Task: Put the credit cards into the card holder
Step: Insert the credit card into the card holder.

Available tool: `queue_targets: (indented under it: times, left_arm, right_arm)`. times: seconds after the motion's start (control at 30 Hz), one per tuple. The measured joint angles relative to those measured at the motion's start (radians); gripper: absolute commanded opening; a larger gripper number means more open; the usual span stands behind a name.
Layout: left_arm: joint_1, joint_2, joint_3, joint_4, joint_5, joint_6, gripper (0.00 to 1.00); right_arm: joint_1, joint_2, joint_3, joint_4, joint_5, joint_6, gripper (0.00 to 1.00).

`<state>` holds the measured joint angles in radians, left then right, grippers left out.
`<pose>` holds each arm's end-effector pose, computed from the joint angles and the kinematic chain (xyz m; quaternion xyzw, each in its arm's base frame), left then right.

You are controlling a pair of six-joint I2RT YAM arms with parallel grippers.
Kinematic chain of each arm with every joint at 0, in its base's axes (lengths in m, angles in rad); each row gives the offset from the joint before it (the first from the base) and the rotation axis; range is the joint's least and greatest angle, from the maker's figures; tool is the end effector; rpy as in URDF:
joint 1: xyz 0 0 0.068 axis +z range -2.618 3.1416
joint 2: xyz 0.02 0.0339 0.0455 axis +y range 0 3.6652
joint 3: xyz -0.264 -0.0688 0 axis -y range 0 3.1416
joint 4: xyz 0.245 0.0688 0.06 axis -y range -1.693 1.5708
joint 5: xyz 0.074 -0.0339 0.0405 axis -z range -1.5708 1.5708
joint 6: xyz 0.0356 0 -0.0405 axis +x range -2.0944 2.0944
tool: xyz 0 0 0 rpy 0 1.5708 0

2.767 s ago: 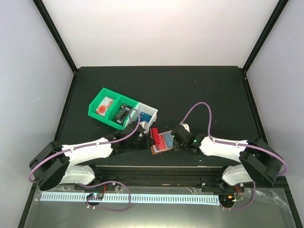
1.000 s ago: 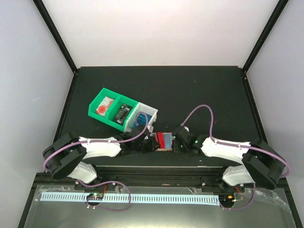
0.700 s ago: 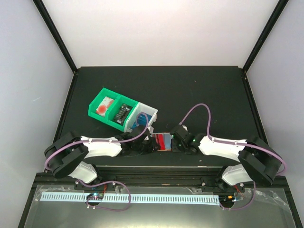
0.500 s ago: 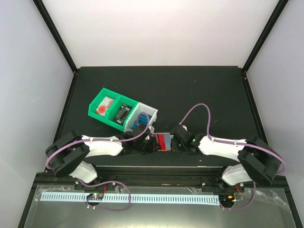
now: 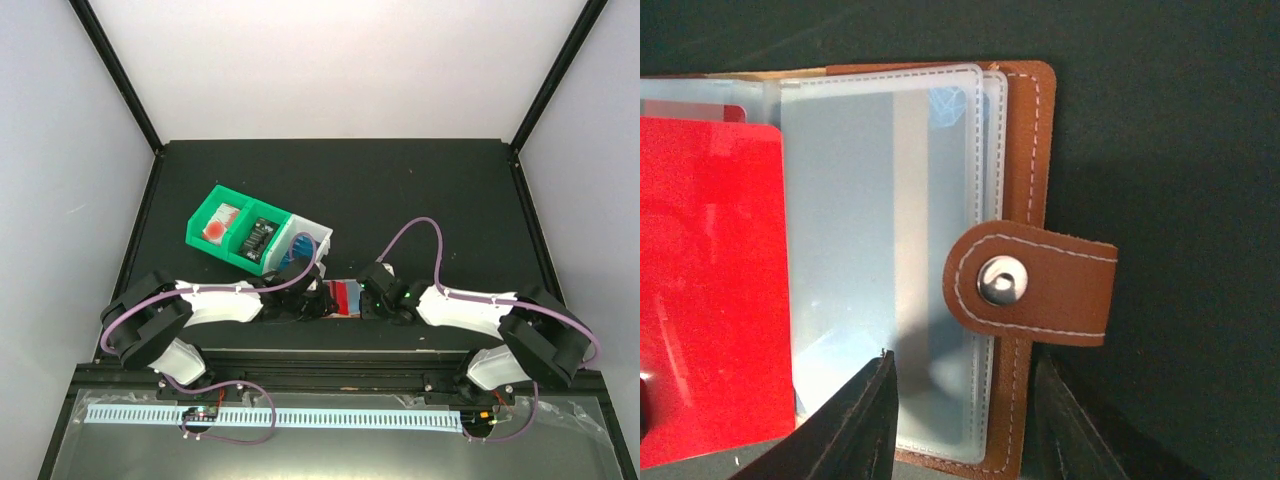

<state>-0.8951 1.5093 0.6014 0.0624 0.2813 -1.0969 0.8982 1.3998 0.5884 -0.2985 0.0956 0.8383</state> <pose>0.1634 -0.2197 0.1398 -0.0438 0.9260 -0.3661 0.0810 0.1497 0.1824 0.1393 -0.0182 0.9723 0.1441 0.1829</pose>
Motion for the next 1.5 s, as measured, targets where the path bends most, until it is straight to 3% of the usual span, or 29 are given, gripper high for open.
queue_targets:
  times: [1.1,1.5]
  left_arm:
    - [0.024,-0.070,-0.035,0.016,0.008,-0.039,0.04]
    - [0.026,-0.024,-0.035,0.048,0.018,-0.039,0.03]
  right_arm:
    - [0.000,0.017,0.008,0.006,0.010,0.001,0.33]
    - [0.000,0.017,0.008,0.007,0.010,0.001,0.33]
